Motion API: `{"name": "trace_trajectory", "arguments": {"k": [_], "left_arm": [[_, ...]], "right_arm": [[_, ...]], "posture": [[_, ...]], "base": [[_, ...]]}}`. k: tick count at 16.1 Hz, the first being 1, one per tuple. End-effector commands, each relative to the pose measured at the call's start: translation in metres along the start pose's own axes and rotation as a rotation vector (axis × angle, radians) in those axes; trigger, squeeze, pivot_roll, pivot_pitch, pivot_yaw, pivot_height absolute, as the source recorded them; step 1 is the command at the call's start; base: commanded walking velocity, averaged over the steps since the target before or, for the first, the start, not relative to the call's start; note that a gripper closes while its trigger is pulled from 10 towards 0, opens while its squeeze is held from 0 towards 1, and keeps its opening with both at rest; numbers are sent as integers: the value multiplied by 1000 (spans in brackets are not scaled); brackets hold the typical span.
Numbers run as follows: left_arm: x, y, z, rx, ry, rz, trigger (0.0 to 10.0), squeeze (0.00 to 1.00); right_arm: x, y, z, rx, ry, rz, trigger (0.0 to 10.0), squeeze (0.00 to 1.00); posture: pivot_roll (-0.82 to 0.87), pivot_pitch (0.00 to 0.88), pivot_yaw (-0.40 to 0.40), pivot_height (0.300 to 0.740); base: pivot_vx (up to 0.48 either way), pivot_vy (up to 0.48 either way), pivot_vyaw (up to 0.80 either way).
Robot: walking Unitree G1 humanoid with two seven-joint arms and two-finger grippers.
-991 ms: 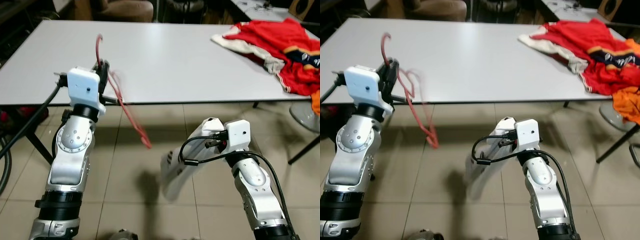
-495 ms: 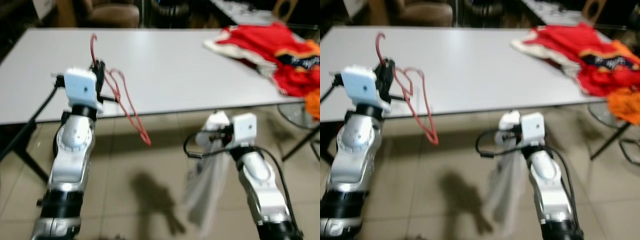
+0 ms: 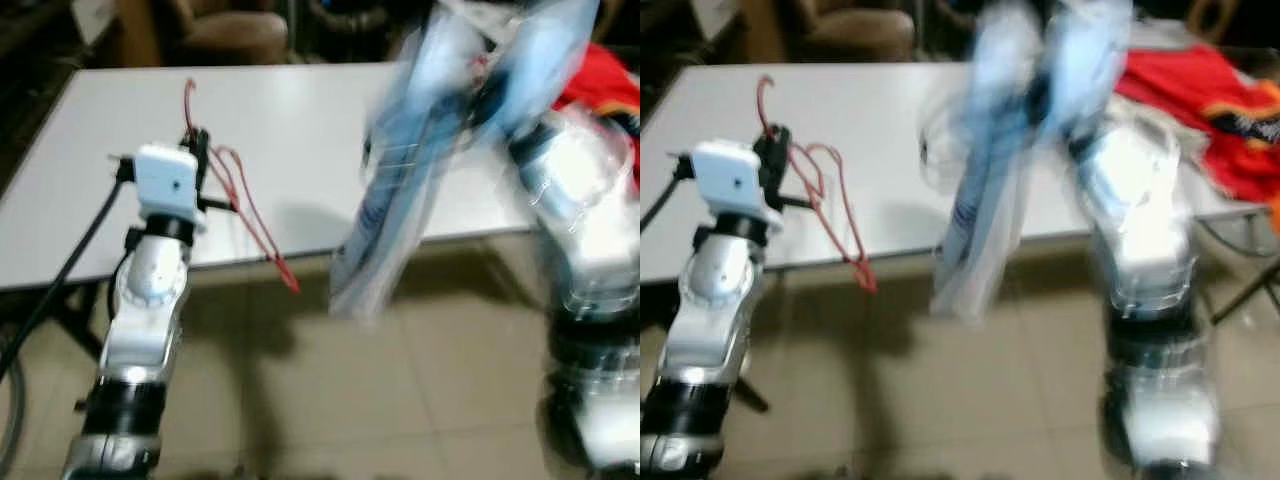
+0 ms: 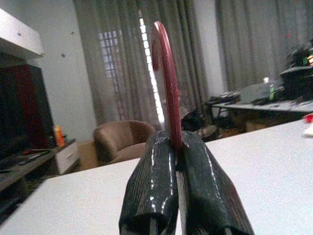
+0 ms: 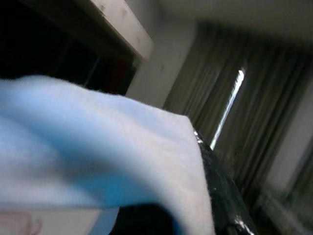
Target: Hang hanger
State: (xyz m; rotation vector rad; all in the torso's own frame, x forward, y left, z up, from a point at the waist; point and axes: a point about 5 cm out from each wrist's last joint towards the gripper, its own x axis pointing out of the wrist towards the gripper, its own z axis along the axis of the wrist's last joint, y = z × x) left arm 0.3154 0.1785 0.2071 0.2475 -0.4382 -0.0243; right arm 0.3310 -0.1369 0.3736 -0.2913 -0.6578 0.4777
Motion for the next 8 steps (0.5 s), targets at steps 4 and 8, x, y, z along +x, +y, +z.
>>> {"name": "trace_trajectory", "arguments": {"k": [4, 8], "left_arm": [[2, 5, -5, 54, 9, 40, 10000, 0], [-6, 9, -6, 61, 17, 72, 10000, 0]], "right_arm": [[36, -96, 38, -477, 18, -237, 10000, 267], [-4, -117, -34, -841, 345, -294, 10000, 141]], "posture": [[-84, 29, -69, 740], [-51, 42, -92, 740]], "base": [[323, 355, 0], [304, 371, 0]]}}
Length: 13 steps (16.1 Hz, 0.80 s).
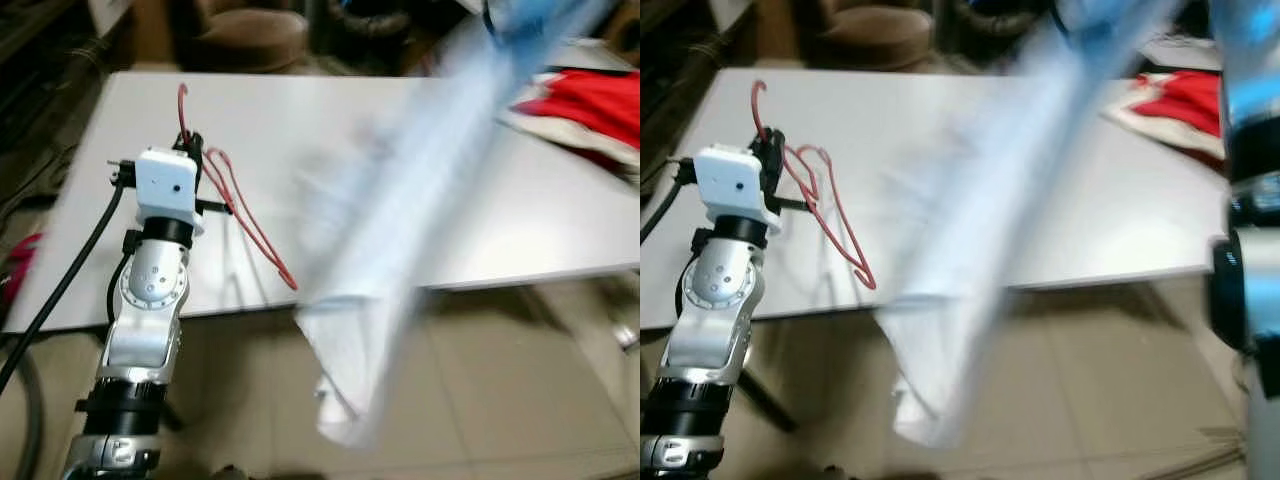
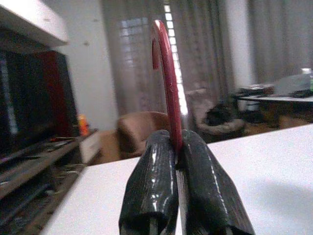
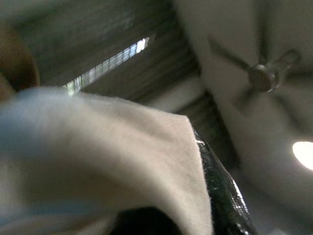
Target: Hang hanger
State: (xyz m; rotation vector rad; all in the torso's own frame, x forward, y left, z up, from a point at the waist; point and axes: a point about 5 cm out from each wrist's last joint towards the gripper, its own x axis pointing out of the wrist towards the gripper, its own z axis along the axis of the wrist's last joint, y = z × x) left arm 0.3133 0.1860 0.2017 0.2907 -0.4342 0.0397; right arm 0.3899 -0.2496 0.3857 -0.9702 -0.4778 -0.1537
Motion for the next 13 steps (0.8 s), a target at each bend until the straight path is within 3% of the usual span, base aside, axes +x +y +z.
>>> {"name": "trace_trajectory", "arguments": {"k": [1, 2, 3, 5, 7, 8, 11, 12, 13], "left_arm": [[-2, 3, -1, 9, 7, 23, 10000, 0], [-4, 4, -3, 1, 32, 41, 10000, 0], [-4, 6, -1, 8, 32, 59, 10000, 0], [-2, 8, 0, 6, 36, 69, 10000, 0], [1, 8, 3, 11, 26, 63, 10000, 0], [0, 8, 4, 10, 27, 61, 10000, 0], [-3, 8, 9, 4, 14, 53, 10000, 0], [-4, 6, 14, -8, 0, 41, 10000, 0], [-7, 1, 17, -16, -15, 19, 10000, 0]], "right_arm": [[-2, 4, -6, -26, 9, -6, 10000, 0], [-18, 28, -36, -50, 106, 53, 10000, 0], [-41, 69, -65, 70, 193, 138, 10000, 0], [-59, 96, -79, 164, 259, 137, 10000, 0], [-72, 129, -77, 86, 213, 212, 10000, 0], [-79, 145, -72, 129, 171, 247, 10000, 0], [-94, 165, -58, 228, 75, 223, 10000, 0], [-107, 164, -73, 191, 209, 68, 10000, 0], [-132, 169, -89, 198, 315, -13, 10000, 0]], "posture": [[-47, 45, -92, 740], [-44, 50, -92, 740], [-40, 61, -86, 740], [-44, 65, -80, 740], [-48, 64, -78, 740], [-46, 64, -81, 740], [-36, 63, -90, 740], [-35, 61, -91, 740], [-36, 59, -85, 740]], "base": [[289, 382, 0], [0, 424, 0], [0, 0, 0], [0, 0, 0], [0, 0, 0], [0, 0, 0], [0, 0, 0], [0, 0, 0], [0, 0, 0]]}}
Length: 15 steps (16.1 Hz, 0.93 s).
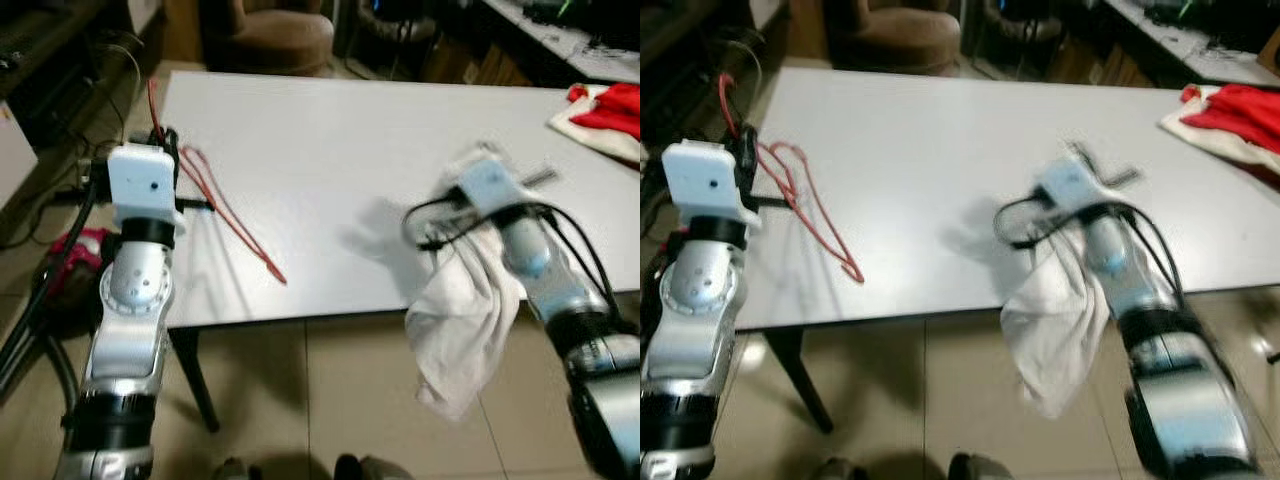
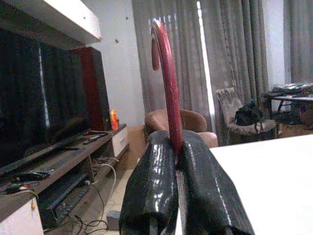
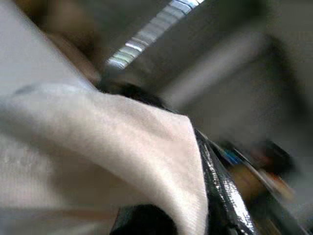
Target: Hang hanger
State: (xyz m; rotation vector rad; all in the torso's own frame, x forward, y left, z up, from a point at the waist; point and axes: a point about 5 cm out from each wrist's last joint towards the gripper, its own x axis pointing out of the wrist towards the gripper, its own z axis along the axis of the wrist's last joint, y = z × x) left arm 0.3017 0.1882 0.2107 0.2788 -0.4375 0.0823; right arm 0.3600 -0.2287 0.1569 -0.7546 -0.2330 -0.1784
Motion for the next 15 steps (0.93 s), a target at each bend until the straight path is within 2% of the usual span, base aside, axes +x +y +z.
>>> {"name": "trace_trajectory", "arguments": {"k": [1, 2, 3, 4, 5, 6, 7, 8, 9, 10, 12, 15], "left_arm": [[-1, -7, 6, -18, -19, -33, 10000, 0], [-2, -9, 5, -23, -16, -44, 10000, 0], [-2, -11, 5, -25, -14, -53, 10000, 0], [-1, -11, 5, -26, -15, -56, 10000, 0], [0, -10, 7, -27, -21, -56, 10000, 0], [2, -9, 9, -28, -28, -58, 10000, 0], [2, -9, 10, -23, -34, -67, 10000, 0], [2, -9, 11, -20, -36, -70, 10000, 0], [2, -10, 10, -18, -37, -72, 10000, 0], [2, -12, 10, -18, -38, -77, 10000, 0], [2, -14, 10, -19, -38, -85, 10000, 0], [2, -15, 8, -13, -37, -90, 10000, 0]], "right_arm": [[-11, -2, -17, 6, 88, -61, 10000, 0], [-26, 7, -33, 11, 138, -28, 10000, 0], [-38, 12, -45, 81, 198, -9, 10000, 0], [-44, 15, -46, 268, 226, -16, 10000, 0], [-47, 14, -37, 412, 194, -29, 10000, 855], [-50, 13, -32, 469, 182, -17, 10000, 1000], [-55, 10, -27, 542, 199, -26, 10000, 1000], [-55, 9, -24, 553, 189, -25, 10000, 1000], [-49, 1, -3, 574, 80, -11, 10000, 1000], [-47, -5, 9, 544, 15, -4, 10000, 1000], [-46, -13, 18, 496, -33, -13, 10000, 1000], [-48, -20, 27, 518, -39, -12, 10000, 1000]], "posture": [[-40, 57, -82, 740], [-42, 56, -80, 740], [-42, 53, -77, 740], [-45, 51, -73, 740], [-48, 51, -69, 740], [-52, 51, -67, 740], [-53, 50, -65, 740], [-55, 50, -63, 740], [-64, 48, -61, 740], [-68, 47, -61, 740], [-75, 46, -62, 740], [-77, 47, -63, 740]], "base": [[0, 0, 0], [0, 0, 0], [0, 0, 0], [0, 0, 0], [0, 0, 0], [0, 0, 0], [0, 0, 0], [0, 0, 0], [0, 0, 0], [0, 0, 0], [0, 0, 0], [0, 0, 0]]}}
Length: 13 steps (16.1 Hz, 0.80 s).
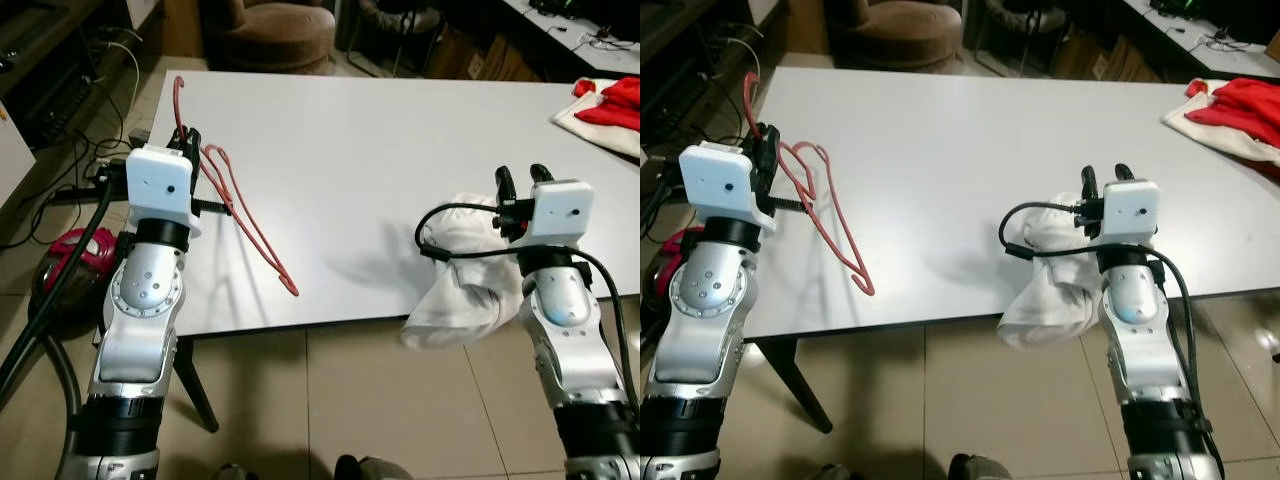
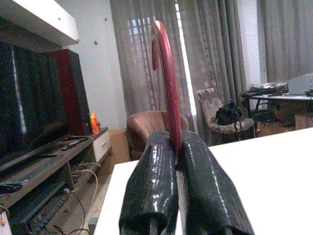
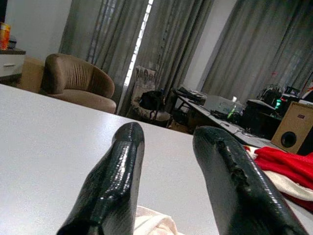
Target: Hang hanger
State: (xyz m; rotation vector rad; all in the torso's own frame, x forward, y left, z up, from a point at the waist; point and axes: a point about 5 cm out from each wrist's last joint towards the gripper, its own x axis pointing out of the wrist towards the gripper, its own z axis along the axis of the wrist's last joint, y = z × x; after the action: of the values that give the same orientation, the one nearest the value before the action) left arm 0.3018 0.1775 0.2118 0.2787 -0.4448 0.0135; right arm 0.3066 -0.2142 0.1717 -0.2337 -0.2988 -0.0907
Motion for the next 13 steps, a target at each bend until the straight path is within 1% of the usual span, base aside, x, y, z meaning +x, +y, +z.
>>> {"name": "trace_trajectory", "arguments": {"k": [1, 2, 3, 4, 5, 6, 7, 8, 9, 10, 11, 12, 13], "left_arm": [[2, -6, 4, 5, -21, -29, 10000, 0], [1, -7, 4, 12, -25, -40, 10000, 0], [0, -8, 5, 10, -26, -47, 10000, 0], [-1, -9, 6, 10, -27, -55, 10000, 0], [-2, -9, 6, 11, -26, -58, 10000, 0], [-3, -9, 5, 12, -23, -62, 10000, 0], [-3, -10, 4, 11, -20, -66, 10000, 0], [-3, -10, 4, 11, -20, -66, 10000, 0], [-2, -13, 4, 10, -22, -76, 10000, 0], [-1, -13, 5, 11, -25, -80, 10000, 0], [0, -13, 5, 12, -27, -82, 10000, 0], [1, -13, 6, 10, -31, -86, 10000, 0], [1, -14, 6, 10, -32, -87, 10000, 0]], "right_arm": [[0, -14, 14, 17, -29, -59, 10000, 1000], [-4, -24, 21, -4, -30, -142, 10000, 1000], [-11, -31, 21, -44, -9, -198, 10000, 1000], [-29, -35, 22, -96, 16, -237, 10000, 0], [-39, -33, 23, -106, 23, -230, 10000, 0], [-50, -27, 19, -90, 51, -201, 10000, 0], [-63, -21, 10, -54, 110, -177, 10000, 0], [-63, -21, 10, -54, 110, -177, 10000, 0], [-78, -11, -6, 49, 219, -142, 10000, 0], [-81, -7, -11, 89, 254, -134, 10000, 0], [-85, -7, -18, 140, 303, -157, 10000, 0], [-91, -7, -27, 240, 391, -189, 10000, 0], [-93, -6, -31, 273, 422, -196, 10000, 0]], "posture": [[-77, 48, -64, 740], [-76, 50, -62, 740], [-74, 55, -65, 740], [-79, 59, -63, 740], [-82, 61, -61, 740], [-89, 64, -57, 740], [-94, 65, -52, 740], [-94, 65, -52, 740], [-100, 67, -46, 740], [-101, 68, -44, 740], [-102, 69, -41, 740], [-106, 71, -36, 740], [-106, 71, -36, 740]], "base": [[0, 0, 0], [0, 0, 0], [0, 0, 0], [0, 0, 0], [0, 0, 0], [0, 0, 0], [0, 0, 0], [0, 0, 0], [0, 0, 0], [0, 0, 0], [0, 0, 0], [0, 0, 0], [0, 0, 0]]}}
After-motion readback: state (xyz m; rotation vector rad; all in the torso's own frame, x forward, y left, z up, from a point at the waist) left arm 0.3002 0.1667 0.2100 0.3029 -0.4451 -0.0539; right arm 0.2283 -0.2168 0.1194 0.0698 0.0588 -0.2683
